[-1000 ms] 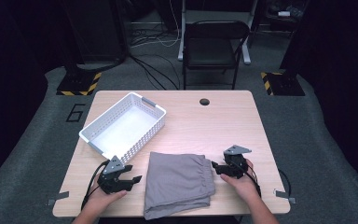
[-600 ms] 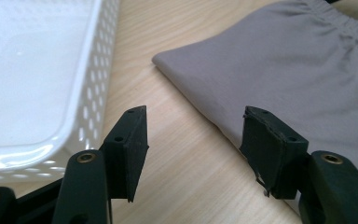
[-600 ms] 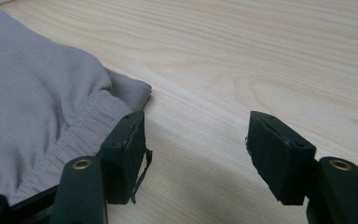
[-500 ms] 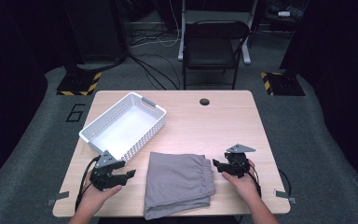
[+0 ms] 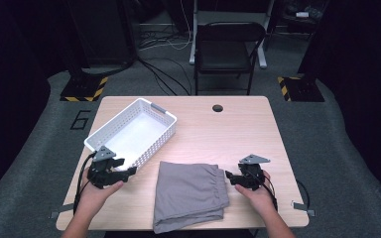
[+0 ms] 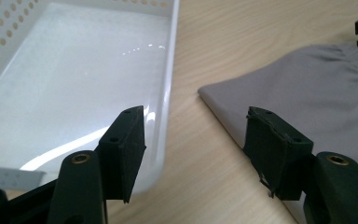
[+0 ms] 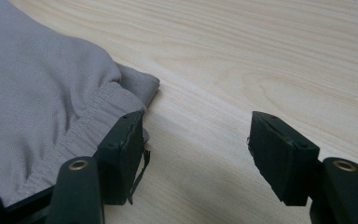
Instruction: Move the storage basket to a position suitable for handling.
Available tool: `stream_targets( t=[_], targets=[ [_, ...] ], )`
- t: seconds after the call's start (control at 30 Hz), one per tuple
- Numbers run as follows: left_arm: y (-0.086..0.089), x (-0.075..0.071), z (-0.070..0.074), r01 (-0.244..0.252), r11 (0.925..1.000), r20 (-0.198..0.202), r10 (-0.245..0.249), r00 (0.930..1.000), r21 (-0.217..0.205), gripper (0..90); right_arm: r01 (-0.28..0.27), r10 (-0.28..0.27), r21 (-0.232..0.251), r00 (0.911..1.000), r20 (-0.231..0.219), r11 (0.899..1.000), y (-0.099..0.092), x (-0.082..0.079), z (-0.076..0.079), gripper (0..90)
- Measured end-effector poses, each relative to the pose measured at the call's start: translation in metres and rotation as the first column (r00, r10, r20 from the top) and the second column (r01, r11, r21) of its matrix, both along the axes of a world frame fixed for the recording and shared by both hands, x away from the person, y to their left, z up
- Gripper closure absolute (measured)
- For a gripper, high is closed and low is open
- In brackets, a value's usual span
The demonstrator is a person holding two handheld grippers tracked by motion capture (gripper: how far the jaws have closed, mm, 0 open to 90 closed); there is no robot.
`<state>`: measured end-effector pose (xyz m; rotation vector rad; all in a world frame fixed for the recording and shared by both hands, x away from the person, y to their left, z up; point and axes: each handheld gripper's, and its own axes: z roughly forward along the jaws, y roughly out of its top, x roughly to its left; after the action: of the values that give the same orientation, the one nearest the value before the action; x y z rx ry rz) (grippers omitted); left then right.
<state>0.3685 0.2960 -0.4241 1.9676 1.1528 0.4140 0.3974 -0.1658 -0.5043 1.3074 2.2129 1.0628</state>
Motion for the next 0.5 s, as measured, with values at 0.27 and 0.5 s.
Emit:
stream_targets(
  t=[0.27,0.5],
  targets=[
    [0.007,0.031,0.009,-0.085,0.9949,-0.012,0.084,0.9964,-0.055,39.2,-0.001,0.001,0.001,1.0000,-0.005,1.000,0.000,0.001,0.000,34.7],
    [0.019,0.041,0.008,-0.113,0.9905,-0.011,0.112,0.9936,-0.079,40.4,-0.005,0.005,0.000,1.0000,-0.005,1.000,-0.001,0.002,0.000,34.5]
  ],
)
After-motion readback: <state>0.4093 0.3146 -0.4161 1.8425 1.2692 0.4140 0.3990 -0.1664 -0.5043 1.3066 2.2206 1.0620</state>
